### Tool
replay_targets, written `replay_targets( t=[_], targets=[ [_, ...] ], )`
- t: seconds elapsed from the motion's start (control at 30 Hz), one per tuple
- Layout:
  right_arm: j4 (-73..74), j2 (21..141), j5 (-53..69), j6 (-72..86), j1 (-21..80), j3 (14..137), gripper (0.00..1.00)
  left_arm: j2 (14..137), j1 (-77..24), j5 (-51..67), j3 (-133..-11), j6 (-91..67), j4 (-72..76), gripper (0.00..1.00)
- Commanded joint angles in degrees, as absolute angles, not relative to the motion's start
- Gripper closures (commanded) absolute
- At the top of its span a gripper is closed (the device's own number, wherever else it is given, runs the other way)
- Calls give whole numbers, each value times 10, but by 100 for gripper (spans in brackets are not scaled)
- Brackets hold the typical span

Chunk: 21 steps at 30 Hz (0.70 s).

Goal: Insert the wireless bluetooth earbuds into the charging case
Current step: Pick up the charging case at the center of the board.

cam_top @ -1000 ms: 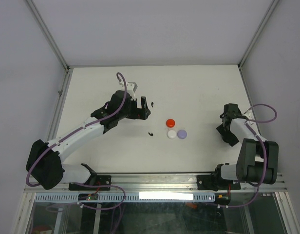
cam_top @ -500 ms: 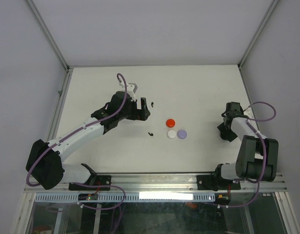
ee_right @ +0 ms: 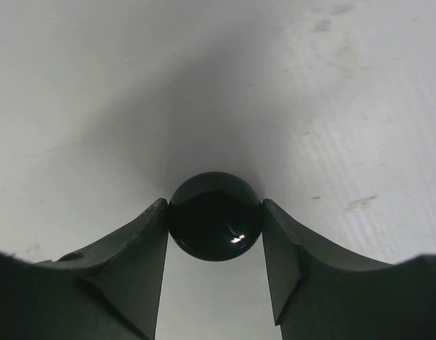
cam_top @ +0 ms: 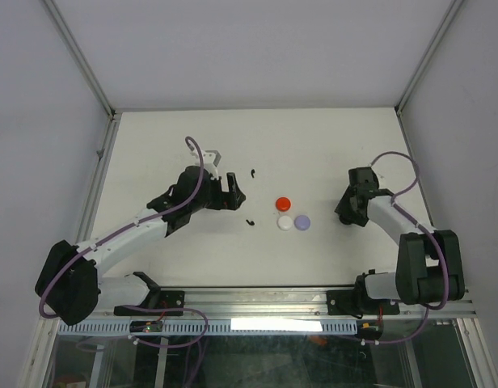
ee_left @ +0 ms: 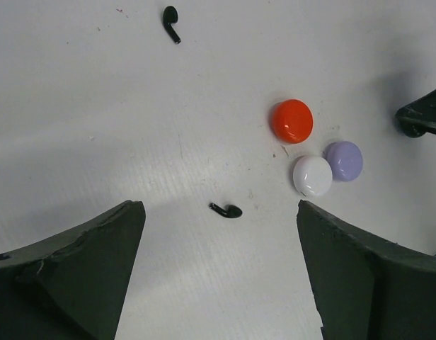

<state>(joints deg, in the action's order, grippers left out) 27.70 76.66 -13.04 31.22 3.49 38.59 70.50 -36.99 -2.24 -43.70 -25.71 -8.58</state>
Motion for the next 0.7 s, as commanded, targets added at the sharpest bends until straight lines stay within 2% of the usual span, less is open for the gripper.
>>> replay_targets(
  t=[0.0, 0.27, 0.5, 0.67],
  targets=[
    [246, 742, -101, 254, 110, 433, 66, 681, -354, 6, -407, -289, 14, 9],
    [242, 714, -48, 149, 243, 492, 67, 686, -321, 101, -333, -339, 144, 12],
    [218, 697, 48, 10, 327, 522, 67, 711, -316, 184, -323, -355, 203, 16],
    [209, 699, 26, -74, 408, 538, 66, 720, -315, 241, -319, -384, 242, 20]
  ],
)
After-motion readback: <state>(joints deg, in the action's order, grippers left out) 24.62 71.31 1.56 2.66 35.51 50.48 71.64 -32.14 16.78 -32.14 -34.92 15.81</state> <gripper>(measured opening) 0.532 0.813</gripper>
